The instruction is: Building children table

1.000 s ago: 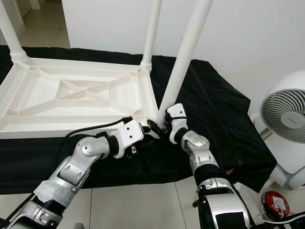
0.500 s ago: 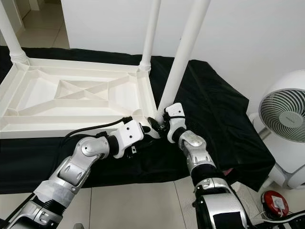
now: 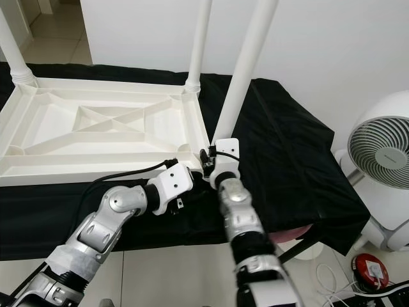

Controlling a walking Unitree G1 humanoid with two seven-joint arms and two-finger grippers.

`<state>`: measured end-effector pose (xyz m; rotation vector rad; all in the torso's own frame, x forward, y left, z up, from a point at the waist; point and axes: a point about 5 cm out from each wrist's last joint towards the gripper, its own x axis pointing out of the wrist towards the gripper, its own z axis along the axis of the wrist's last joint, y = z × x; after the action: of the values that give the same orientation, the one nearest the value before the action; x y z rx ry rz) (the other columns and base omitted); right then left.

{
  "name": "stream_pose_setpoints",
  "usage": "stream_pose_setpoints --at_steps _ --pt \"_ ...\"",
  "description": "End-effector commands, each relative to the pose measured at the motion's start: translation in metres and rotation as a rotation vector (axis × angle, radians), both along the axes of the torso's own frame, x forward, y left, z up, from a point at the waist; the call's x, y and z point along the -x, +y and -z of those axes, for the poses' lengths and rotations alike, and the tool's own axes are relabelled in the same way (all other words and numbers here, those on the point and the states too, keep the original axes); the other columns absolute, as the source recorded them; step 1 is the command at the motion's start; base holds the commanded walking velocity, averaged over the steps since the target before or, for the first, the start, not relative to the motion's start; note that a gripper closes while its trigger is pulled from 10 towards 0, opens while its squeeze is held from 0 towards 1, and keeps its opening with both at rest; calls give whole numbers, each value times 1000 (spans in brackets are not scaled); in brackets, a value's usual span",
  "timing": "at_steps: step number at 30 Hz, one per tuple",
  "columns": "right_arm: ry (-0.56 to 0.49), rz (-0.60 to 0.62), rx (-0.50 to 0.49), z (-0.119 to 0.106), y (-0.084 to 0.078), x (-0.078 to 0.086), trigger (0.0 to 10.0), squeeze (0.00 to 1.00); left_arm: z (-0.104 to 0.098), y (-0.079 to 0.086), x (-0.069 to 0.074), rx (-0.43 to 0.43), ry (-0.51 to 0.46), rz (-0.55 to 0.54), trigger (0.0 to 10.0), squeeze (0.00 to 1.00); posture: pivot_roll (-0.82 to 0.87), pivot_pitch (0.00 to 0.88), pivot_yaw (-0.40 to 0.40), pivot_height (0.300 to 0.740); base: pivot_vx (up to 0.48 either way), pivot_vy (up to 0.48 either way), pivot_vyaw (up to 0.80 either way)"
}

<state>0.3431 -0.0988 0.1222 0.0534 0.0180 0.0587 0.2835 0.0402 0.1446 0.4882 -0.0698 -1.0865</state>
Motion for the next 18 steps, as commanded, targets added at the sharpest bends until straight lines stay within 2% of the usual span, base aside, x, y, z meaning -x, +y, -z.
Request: stream_pose_setpoints --at_steps 1,5,6,9,10,11,16,17,18 --pt "34 38 10 6 -5 2 0 0 -1 0 -1 16 -18 -56 10000 0 -41 0 -101 740 0 0 0" --pt "2 31 25 0 -5 3 0 0 0 1 0 17 -16 -61 10000 0 -42 0 -100 740 0 0 0" --pt "-9 35 28 -1 -9 3 10000 0 1 1 0 14 -16 -61 10000 0 -42 0 -100 740 0 0 0" --pt "-21 43 30 -2 -14 2 10000 0 2 2 1 10 -16 -60 10000 0 -36 0 -103 740 0 0 0" --pt "-34 50 29 -4 -18 3 10000 816 2 3 1 9 -17 -64 10000 0 -36 0 -103 740 0 0 0" --pt "-71 34 17 -8 -20 7 10000 1000 1 5 0 10 -19 -75 10000 0 -35 0 -104 740 0 0 0" --pt "-120 20 46 -9 -23 17 10000 1000 1 7 0 15 -22 -85 10000 0 -34 0 -97 740 0 0 0" --pt "-141 -5 63 -8 -25 23 10000 0 0 8 0 20 -23 -91 10000 0 -35 0 -93 740 0 0 0" --pt "-141 -5 63 -8 -25 23 10000 0 0 8 0 20 -23 -91 10000 0 -35 0 -93 740 0 0 0"
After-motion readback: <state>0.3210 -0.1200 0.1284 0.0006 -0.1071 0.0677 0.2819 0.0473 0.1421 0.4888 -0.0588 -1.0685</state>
